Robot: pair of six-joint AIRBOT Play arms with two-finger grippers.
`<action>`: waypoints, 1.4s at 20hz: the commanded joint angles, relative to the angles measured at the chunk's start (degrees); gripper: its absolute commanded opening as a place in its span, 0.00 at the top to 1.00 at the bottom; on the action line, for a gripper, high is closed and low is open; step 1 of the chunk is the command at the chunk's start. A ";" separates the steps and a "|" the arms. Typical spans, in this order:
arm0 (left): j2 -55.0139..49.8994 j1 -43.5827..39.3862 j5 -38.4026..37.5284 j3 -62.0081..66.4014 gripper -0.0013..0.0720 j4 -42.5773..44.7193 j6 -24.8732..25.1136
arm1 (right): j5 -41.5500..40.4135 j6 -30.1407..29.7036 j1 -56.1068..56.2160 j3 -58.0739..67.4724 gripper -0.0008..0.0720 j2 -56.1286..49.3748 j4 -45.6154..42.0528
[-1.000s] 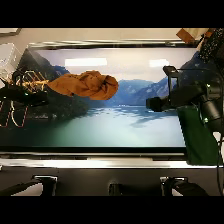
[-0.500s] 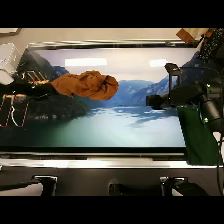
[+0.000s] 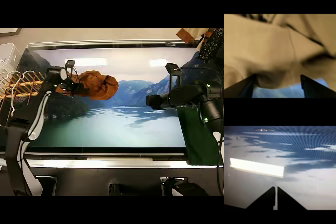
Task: Fold the clothes and pants, and hang the long-sleeved shirts on hangers.
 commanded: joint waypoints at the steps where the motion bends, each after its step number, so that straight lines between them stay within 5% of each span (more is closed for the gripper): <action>1: -4.00 -1.29 1.40 2.43 0.61 6.56 -3.19 | 0.20 1.29 0.04 0.04 0.87 -0.02 -0.04; 2: -3.48 -1.18 0.48 2.45 0.95 6.58 -2.91 | 0.24 1.38 0.04 0.04 0.87 -0.02 -0.04; 3: -2.75 -1.05 -0.20 2.43 0.97 6.54 -3.13 | 0.28 1.60 0.04 0.04 0.85 -0.02 -0.02; 6: 2.08 -0.92 -9.40 2.43 0.97 4.61 -3.21 | 0.04 2.84 0.04 0.04 0.71 -0.02 0.07; 9: 9.97 -2.12 -21.33 2.25 0.97 -6.88 -3.21 | -0.46 2.82 0.04 0.07 0.71 0.98 0.11; 13: 18.93 -9.94 -25.55 1.44 0.97 -19.78 -6.95 | -1.60 2.78 0.04 0.09 0.70 5.49 -0.94; 18: 17.81 -25.44 -24.70 1.33 0.97 -24.59 -14.03 | -11.04 2.82 0.04 0.09 0.70 13.79 -5.92; 21: 14.75 -33.46 -17.68 -1.84 0.97 -25.11 -16.76 | -15.21 2.93 0.04 0.09 0.70 19.45 -8.68; 28: 2.12 -41.03 -8.55 -2.10 0.96 -38.14 -17.09 | -16.83 4.85 0.04 0.09 0.70 28.83 -11.17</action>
